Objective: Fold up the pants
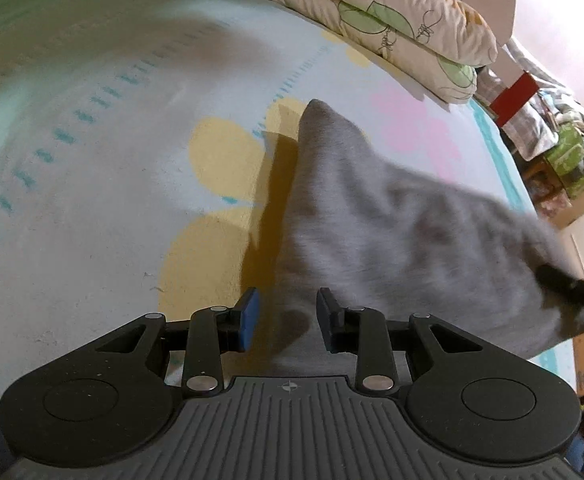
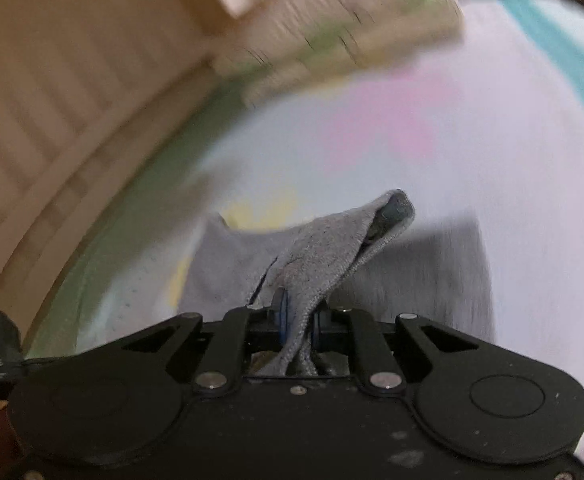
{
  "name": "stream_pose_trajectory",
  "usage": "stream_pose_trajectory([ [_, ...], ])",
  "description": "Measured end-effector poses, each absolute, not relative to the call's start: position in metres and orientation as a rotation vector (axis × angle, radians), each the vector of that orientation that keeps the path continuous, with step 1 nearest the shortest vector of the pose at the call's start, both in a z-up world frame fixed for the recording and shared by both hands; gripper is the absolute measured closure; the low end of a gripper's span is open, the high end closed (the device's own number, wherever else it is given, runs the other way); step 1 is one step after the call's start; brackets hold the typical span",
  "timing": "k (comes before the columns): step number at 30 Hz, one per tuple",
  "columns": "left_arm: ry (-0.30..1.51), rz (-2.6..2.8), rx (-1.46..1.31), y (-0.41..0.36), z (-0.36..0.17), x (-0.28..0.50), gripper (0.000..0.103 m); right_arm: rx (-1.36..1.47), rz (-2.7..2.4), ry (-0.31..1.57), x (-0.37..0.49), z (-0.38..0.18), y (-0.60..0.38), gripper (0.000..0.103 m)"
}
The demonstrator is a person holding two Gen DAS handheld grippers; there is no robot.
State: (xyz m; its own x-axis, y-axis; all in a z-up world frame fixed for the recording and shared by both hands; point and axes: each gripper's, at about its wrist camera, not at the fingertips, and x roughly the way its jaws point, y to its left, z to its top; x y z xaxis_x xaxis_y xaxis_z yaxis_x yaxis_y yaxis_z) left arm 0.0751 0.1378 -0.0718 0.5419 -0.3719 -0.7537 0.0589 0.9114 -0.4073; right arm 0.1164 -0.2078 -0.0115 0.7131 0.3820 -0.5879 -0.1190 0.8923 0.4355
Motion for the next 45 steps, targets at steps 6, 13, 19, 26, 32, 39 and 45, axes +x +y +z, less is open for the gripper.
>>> stream_pose_trajectory([
  [6,0.967,-0.289,-0.251,0.12,-0.069,0.074,0.073,0.359,0.152,0.947,0.144,-0.065,-0.229,0.089],
  [13,0.927,-0.362,-0.114,0.088,-0.056,0.08,0.073,0.375,0.114,0.972,0.135,-0.084,-0.228,0.081],
  [19,0.932,-0.404,-0.034,0.052,-0.07,0.097,0.072,0.448,0.114,0.976,0.131,-0.096,-0.245,0.081],
  [26,0.976,-0.366,0.005,0.054,-0.081,0.094,0.068,0.466,0.075,0.975,0.131,-0.088,-0.253,0.079],
  [32,0.927,-0.378,0.015,0.05,-0.059,0.117,0.067,0.277,-0.038,0.797,0.124,-0.05,-0.24,0.068],
  [39,0.937,-0.354,0.069,0.014,-0.065,0.168,0.067,0.202,0.015,0.763,0.157,-0.056,-0.223,0.068],
  [45,0.992,-0.334,0.081,0.005,-0.082,0.19,0.056,0.148,0.009,0.83,0.173,-0.075,-0.219,0.067],
])
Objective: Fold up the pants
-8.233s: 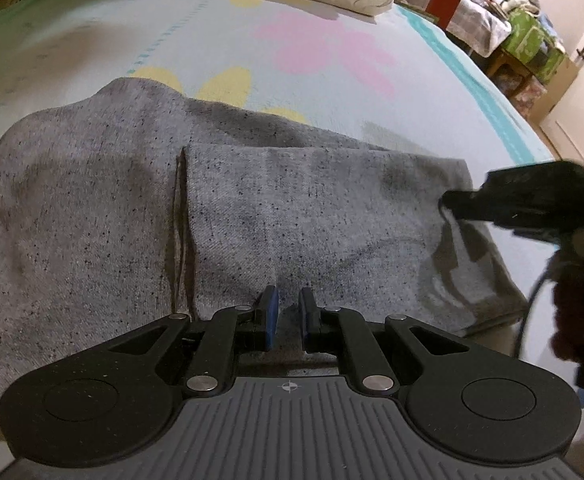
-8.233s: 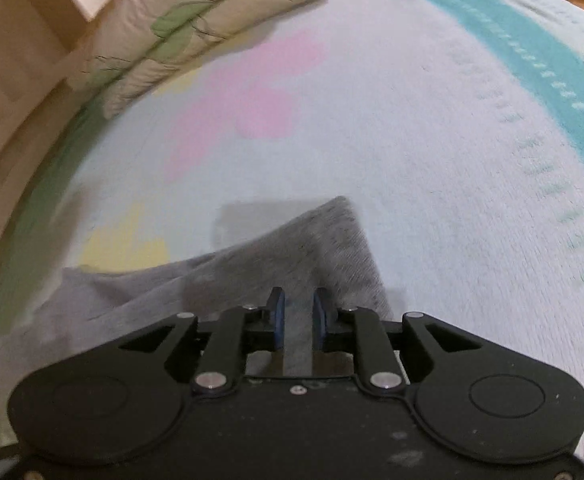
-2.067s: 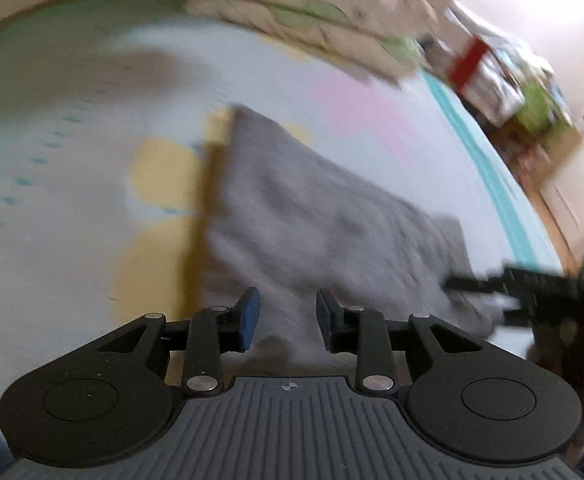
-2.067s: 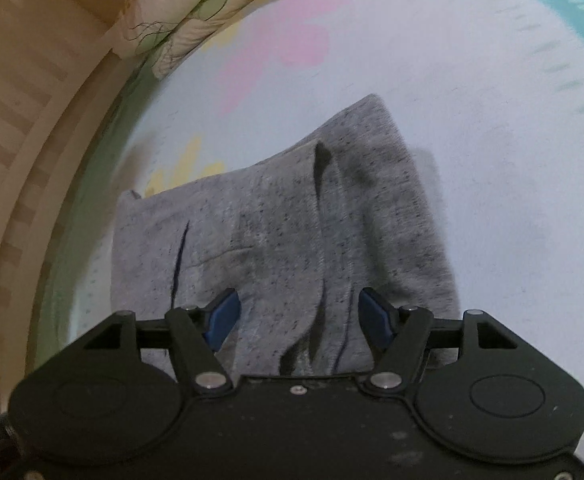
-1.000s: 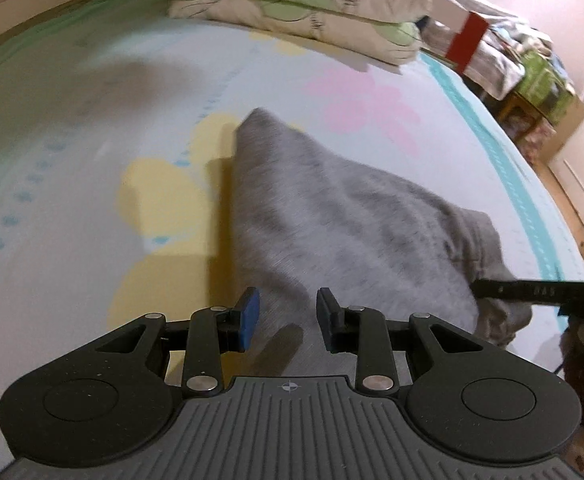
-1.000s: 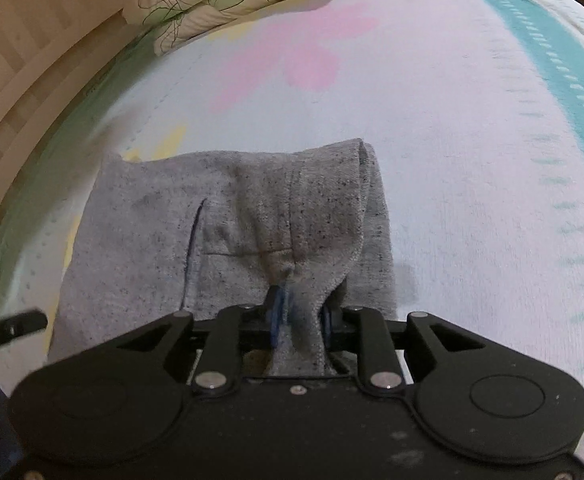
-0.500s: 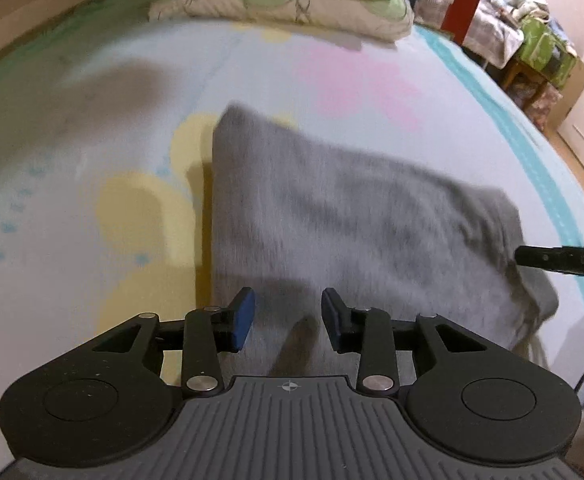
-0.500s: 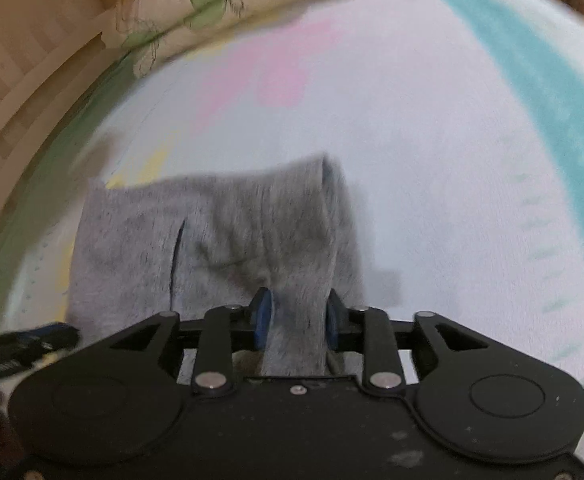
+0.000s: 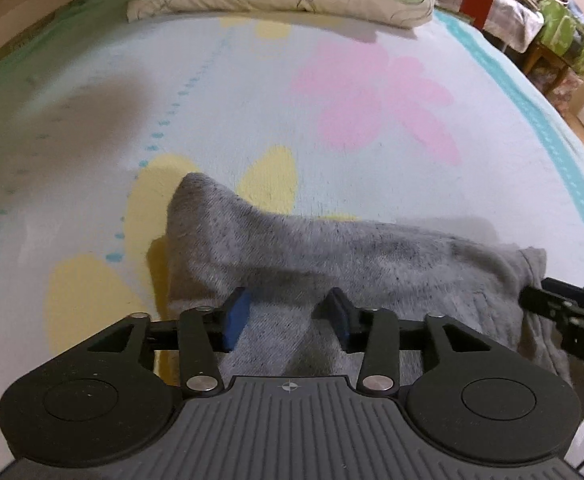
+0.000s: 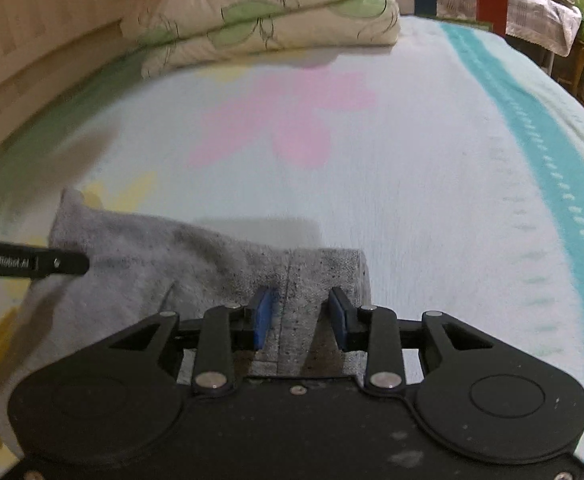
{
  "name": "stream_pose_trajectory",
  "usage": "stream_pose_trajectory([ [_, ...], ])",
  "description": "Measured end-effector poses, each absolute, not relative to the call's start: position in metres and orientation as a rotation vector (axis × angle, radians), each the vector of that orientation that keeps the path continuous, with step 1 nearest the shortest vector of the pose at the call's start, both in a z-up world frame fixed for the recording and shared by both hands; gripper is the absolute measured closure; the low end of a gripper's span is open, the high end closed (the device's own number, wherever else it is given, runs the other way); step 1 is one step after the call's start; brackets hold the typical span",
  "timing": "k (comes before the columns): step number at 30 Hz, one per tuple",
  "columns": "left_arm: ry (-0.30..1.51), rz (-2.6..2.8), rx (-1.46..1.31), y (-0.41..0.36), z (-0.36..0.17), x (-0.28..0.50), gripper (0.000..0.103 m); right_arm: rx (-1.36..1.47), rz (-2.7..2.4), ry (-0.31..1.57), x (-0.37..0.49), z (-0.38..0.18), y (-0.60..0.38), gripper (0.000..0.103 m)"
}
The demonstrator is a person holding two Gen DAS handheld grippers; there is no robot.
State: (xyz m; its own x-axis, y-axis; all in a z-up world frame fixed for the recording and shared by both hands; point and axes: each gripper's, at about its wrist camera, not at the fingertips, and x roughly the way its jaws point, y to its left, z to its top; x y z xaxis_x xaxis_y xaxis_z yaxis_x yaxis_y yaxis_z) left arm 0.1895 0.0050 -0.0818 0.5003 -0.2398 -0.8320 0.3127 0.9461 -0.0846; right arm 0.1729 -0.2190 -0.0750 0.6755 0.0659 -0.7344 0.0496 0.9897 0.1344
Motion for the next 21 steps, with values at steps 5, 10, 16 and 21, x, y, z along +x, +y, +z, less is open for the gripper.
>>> stream_pose_trajectory([
  [5,1.0,-0.344,0.09,0.0,-0.086,0.201,0.048,0.152,0.026,0.821,0.172,-0.08,-0.222,0.065],
  [10,1.016,-0.348,0.09,0.0,-0.087,0.208,0.045,0.154,0.032,0.815,0.168,-0.083,-0.224,0.065],
  [16,1.02,-0.365,0.107,0.0,-0.086,0.208,0.044,0.155,0.016,0.813,0.17,-0.082,-0.219,0.064],
  [21,1.007,-0.379,0.113,0.006,-0.079,0.193,0.043,0.159,0.004,0.832,0.173,-0.081,-0.22,0.058],
])
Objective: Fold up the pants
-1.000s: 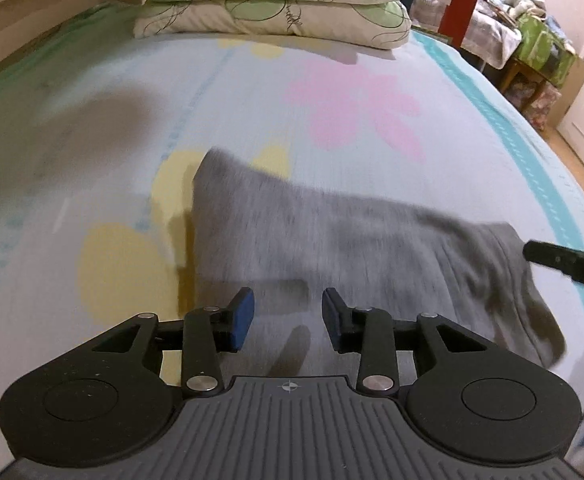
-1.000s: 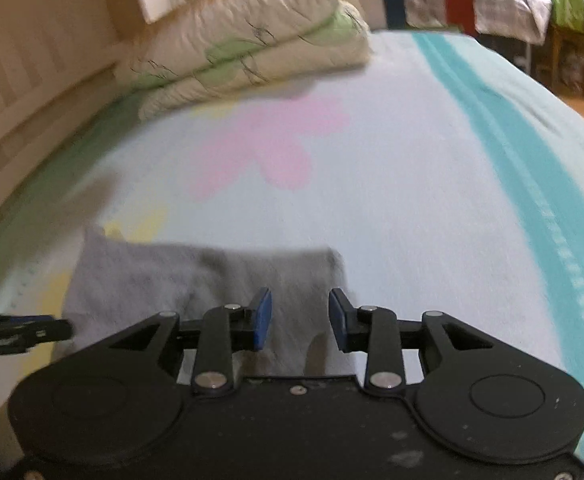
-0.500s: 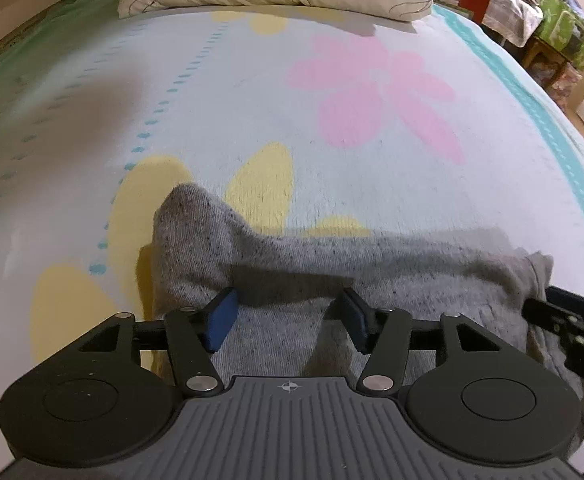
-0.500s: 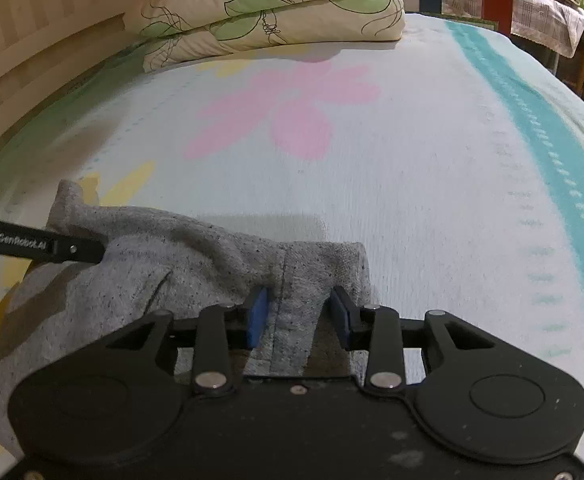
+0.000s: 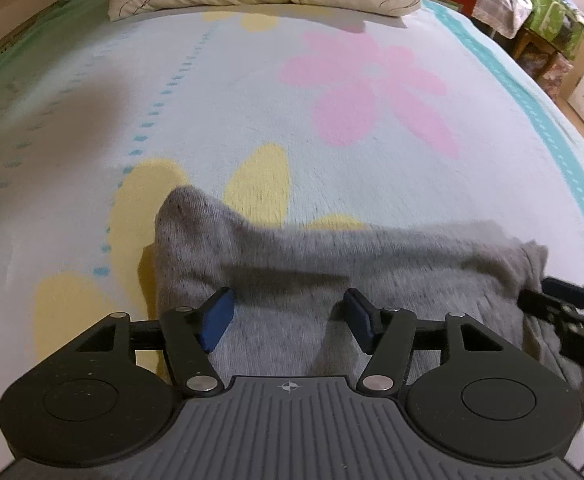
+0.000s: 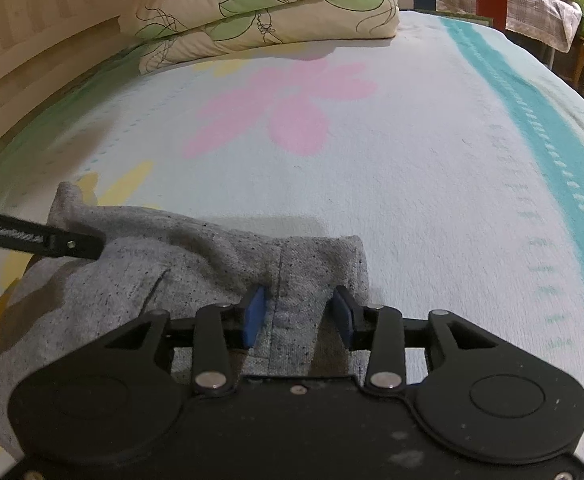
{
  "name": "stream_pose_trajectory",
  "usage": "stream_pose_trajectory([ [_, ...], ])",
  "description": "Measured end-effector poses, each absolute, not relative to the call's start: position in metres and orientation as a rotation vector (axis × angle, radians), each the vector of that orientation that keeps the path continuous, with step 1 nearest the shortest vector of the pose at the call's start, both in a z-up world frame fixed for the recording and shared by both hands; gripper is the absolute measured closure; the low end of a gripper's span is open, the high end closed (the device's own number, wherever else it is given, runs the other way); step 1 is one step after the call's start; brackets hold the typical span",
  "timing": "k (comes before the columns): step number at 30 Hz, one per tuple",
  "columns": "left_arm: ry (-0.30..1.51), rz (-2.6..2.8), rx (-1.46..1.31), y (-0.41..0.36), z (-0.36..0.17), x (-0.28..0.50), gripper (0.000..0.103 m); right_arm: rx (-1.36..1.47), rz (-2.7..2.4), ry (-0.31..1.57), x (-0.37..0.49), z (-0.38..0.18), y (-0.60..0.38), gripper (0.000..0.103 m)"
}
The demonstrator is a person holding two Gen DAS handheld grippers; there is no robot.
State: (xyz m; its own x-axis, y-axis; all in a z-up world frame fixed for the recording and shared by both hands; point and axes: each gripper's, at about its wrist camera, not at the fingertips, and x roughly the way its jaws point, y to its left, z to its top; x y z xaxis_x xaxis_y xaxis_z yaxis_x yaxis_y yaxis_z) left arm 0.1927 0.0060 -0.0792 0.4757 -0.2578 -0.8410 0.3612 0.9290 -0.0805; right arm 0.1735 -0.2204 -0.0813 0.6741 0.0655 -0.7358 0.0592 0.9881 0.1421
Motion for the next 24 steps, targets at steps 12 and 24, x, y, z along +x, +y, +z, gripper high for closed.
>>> stream_pose_trajectory([
  [12,1.036,-0.397,0.104,0.043,-0.082,0.101,0.028,0.258,-0.017,0.945,0.156,-0.076,-0.229,0.049],
  [24,1.062,-0.377,0.031,0.056,-0.097,0.082,0.01,0.349,-0.014,1.067,0.112,-0.072,-0.227,0.045],
])
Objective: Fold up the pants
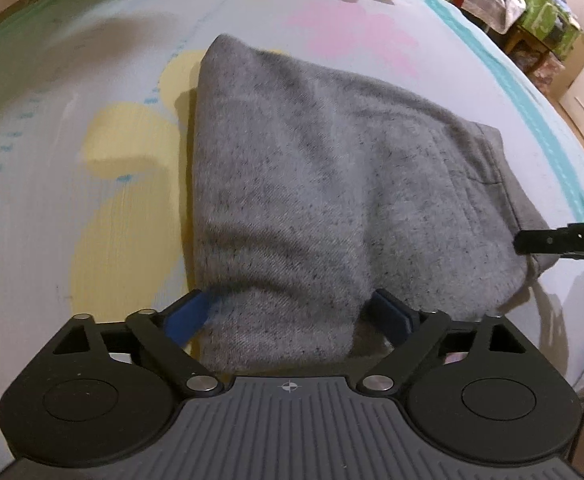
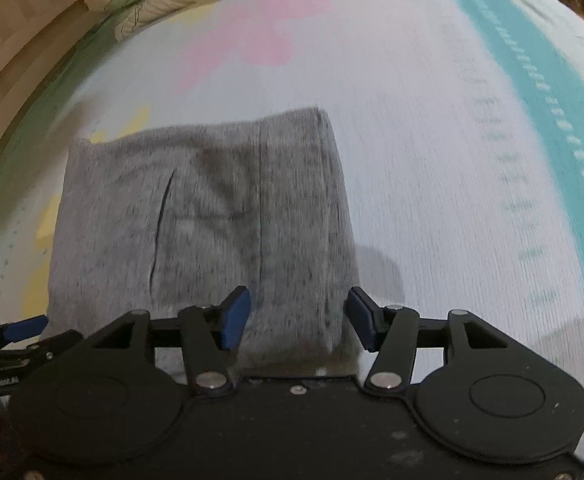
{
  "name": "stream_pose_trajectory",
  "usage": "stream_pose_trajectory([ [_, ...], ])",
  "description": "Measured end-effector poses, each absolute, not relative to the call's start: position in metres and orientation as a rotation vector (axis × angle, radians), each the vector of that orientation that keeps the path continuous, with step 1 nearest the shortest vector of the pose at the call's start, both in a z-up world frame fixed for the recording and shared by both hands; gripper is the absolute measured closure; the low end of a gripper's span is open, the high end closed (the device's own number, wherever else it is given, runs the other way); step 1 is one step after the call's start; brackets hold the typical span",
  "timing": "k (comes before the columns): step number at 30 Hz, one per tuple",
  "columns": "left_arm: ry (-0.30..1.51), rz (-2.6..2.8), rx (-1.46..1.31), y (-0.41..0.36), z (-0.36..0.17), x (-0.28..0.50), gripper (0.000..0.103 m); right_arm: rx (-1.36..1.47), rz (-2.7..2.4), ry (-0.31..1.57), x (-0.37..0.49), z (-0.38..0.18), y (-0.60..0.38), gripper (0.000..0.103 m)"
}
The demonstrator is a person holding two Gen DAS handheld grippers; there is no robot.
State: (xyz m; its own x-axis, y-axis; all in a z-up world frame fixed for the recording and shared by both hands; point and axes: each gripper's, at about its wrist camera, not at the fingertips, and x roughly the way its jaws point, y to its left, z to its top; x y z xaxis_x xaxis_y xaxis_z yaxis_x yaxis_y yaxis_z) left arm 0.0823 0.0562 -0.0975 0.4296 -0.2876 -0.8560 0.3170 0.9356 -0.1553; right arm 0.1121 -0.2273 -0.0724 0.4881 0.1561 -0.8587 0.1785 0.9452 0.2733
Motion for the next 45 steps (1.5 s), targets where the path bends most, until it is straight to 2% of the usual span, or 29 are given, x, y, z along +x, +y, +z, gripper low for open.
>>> stream_pose_trajectory([
  [4,1.065,-0.382,-0.021,0.064,-0.098,0.086,0.009,0.353,-0.024,1.06,0.115,-0.076,-0.229,0.042],
  [10,0.972,-0.418,-0.072,0.069,-0.087,0.083,0.009,0.355,-0.072,0.961,0.107,-0.071,-0.237,0.042],
  [15,0.936,-0.41,-0.101,0.074,-0.08,0.09,0.009,0.425,-0.05,0.981,0.125,-0.087,-0.252,0.041],
  [20,0.952,-0.384,-0.11,0.079,-0.082,0.107,0.009,0.528,0.014,0.957,0.139,-0.103,-0.266,0.033],
  [27,1.034,-0.381,-0.122,0.081,-0.104,0.132,0.007,0.602,0.068,0.897,0.139,-0.113,-0.279,0.029],
  [32,1.003,-0.401,-0.083,0.071,-0.11,0.135,0.001,0.631,0.089,0.876,0.136,-0.116,-0.287,0.028],
  [44,0.928,-0.486,-0.106,0.074,-0.115,0.142,0.001,0.691,0.136,0.837,0.126,-0.123,-0.298,0.027],
  [45,0.93,-0.493,-0.125,0.077,-0.115,0.142,0.001,0.694,0.155,0.841,0.126,-0.123,-0.299,0.03],
])
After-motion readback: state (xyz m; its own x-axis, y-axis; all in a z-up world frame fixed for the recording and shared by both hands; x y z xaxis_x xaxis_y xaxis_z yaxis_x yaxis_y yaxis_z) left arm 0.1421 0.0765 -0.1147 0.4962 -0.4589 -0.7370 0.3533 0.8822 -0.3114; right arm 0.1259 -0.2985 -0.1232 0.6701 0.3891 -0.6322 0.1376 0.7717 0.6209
